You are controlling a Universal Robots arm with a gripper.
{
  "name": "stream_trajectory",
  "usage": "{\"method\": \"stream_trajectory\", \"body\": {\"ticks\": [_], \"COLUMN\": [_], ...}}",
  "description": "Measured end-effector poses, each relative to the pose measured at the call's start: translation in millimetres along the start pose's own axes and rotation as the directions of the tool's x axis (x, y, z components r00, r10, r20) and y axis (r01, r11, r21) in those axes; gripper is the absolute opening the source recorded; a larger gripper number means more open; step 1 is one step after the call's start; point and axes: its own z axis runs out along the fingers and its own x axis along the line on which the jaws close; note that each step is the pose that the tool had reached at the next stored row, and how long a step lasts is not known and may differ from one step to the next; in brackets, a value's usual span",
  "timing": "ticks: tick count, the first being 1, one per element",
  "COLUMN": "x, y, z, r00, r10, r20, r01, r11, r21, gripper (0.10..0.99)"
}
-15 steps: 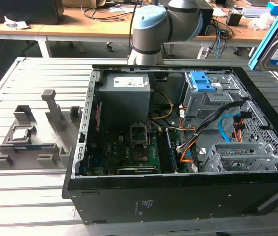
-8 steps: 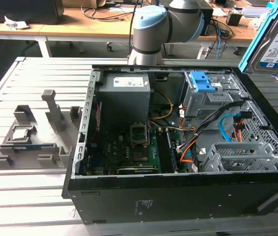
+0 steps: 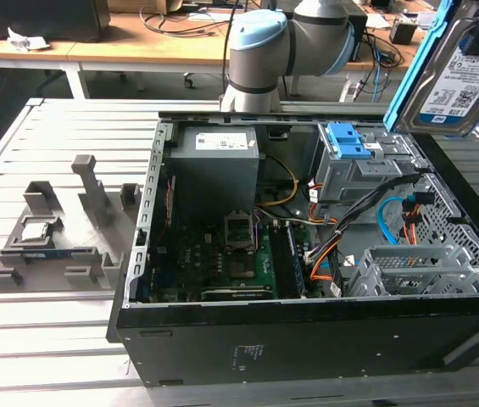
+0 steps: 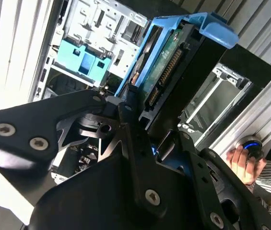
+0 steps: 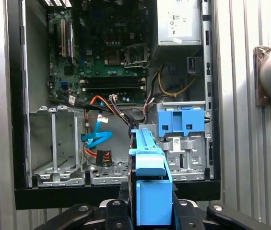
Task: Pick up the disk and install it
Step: 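Pick up the disk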
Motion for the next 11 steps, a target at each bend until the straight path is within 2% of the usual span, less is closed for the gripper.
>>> {"method": "stream_trajectory", "body": {"ticks": [2,4,6,9,11], "x": [3.7,11.3,16.7,31.8,37.5], "y": [4.5,11.6,15.6,24.7,27.4], "z": [-0.1,0.0,0.0,0.1,0.2], "r00": [1.0000,1.0000,1.0000,1.0000,1.0000], "r10": [0.000,0.000,0.000,0.000,0.000], "r20": [-0.0001,-0.0001,-0.0001,0.0000,0.0000], "r01": [0.000,0.000,0.000,0.000,0.000], "r11": [1.0000,1.0000,1.0000,1.0000,1.0000], "r21": [0.000,0.000,0.000,0.000,0.001], "gripper": [0.365,0.365,0.365,0.365,0.365]}}
